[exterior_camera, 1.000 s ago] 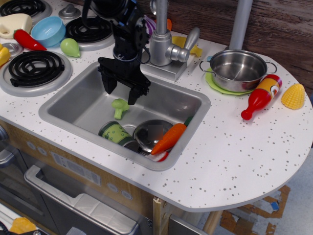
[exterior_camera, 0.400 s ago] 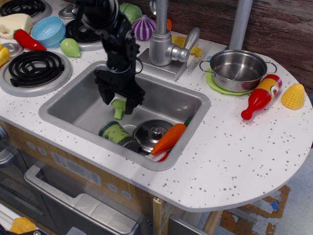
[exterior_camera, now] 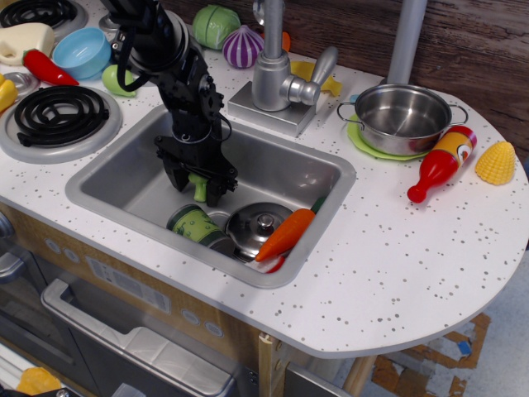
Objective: Put broccoli in pot or pan
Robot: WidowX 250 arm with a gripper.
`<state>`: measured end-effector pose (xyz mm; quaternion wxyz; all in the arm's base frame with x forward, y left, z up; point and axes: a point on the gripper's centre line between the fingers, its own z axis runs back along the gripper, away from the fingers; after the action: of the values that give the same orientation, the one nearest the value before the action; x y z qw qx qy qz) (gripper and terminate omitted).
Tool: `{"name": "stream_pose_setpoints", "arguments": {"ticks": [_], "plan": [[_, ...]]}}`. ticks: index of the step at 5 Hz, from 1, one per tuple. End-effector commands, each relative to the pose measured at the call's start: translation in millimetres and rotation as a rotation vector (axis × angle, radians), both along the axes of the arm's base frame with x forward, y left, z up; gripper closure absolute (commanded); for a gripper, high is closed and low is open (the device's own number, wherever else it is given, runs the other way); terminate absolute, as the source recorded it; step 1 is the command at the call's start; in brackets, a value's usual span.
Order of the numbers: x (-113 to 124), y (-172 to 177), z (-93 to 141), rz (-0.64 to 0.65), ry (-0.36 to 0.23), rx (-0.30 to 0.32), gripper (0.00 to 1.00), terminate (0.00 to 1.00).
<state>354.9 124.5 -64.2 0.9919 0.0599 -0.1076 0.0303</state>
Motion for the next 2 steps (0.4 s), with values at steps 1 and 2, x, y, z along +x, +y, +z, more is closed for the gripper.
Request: {"name": "stream_pose_setpoints", "arguments": {"ticks": [1, 2], "plan": [[6.4, 1.3, 18.7, -0.012, -0.038, 0.02, 1.0, 0.0], [2.5, -3.9, 27.0, -0.02, -0.035, 0.04, 1.0, 0.0]]}}
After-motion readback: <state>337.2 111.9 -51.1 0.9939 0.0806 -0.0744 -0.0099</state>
